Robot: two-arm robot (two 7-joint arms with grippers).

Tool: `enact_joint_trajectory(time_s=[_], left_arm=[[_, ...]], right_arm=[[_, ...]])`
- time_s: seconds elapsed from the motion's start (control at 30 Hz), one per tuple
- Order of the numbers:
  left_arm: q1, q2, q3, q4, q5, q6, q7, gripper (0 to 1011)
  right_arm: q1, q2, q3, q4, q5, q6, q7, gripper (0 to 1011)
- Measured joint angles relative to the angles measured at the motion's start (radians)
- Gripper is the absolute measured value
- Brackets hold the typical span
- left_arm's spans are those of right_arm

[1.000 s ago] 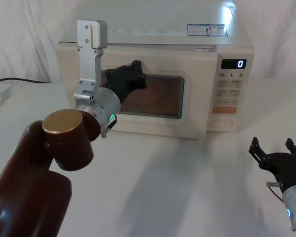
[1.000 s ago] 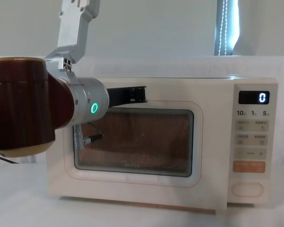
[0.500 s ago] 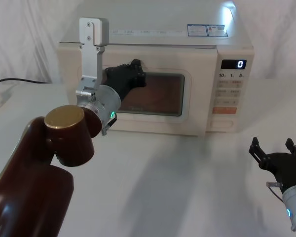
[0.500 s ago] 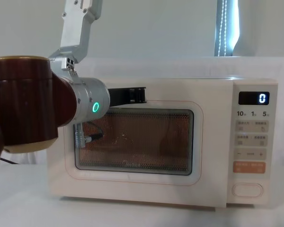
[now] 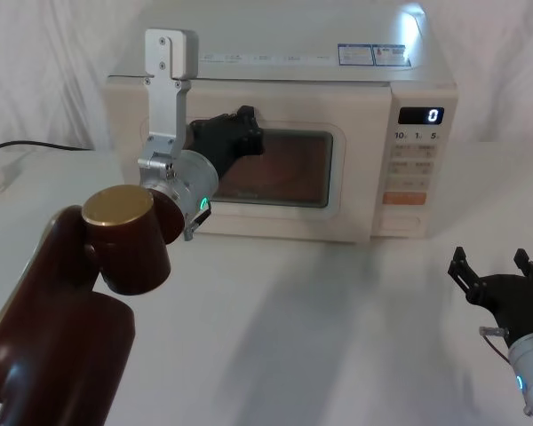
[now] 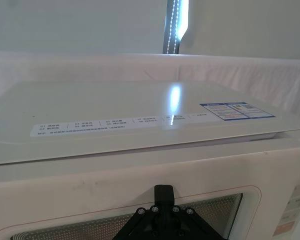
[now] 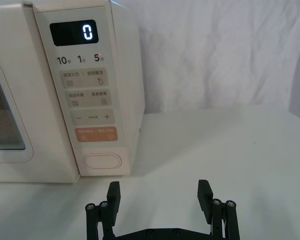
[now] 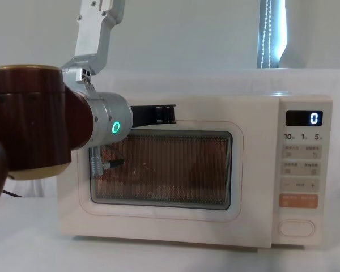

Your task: Press the button to open the microwave door with one hand; close the microwave door with the other hand.

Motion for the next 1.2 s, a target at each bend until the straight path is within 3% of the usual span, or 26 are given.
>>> enact_joint_trajectory(time_s=[1.2], left_arm=[[-0.024, -0.018, -0.014, 0.039, 0.035, -0.002, -0.001, 0]], right_arm=[[0.0, 0.0, 0.0, 0.0, 0.0, 0.0, 0.0, 1002]])
